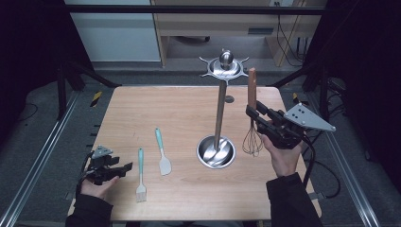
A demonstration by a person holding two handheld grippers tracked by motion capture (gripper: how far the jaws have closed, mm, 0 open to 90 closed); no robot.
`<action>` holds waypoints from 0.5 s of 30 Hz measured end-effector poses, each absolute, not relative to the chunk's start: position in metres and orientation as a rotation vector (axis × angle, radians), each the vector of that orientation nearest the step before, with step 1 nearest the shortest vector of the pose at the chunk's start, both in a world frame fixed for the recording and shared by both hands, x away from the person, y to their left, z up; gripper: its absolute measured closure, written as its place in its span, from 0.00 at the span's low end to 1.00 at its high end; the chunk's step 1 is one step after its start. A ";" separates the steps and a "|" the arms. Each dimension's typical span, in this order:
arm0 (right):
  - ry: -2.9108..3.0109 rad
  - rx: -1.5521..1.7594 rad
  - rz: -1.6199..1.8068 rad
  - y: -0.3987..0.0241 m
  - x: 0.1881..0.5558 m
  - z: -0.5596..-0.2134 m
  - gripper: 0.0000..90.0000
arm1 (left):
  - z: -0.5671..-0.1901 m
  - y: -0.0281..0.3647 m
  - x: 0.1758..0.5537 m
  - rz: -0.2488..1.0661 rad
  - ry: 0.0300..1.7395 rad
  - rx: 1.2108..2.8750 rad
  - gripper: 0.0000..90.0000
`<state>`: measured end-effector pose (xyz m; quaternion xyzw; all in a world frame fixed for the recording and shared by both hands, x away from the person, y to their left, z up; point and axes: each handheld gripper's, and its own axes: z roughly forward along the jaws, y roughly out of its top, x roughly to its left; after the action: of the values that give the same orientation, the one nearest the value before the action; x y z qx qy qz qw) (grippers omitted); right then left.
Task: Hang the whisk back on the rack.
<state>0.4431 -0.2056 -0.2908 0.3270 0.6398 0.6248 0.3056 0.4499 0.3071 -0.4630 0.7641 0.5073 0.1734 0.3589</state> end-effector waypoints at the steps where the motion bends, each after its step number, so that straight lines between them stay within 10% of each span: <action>1: 1.698 0.870 1.656 -0.205 0.445 -0.291 0.77 | -0.463 0.307 0.450 0.446 1.309 1.970 0.39; 15: 1.743 0.850 1.703 -0.193 0.456 -0.299 0.77 | -0.463 0.307 0.450 0.445 1.308 1.973 0.39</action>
<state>0.4556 -0.1932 -0.2994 0.3165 0.6491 0.6340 0.2768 0.4503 0.3074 -0.4632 0.7648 0.5069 0.1726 0.3583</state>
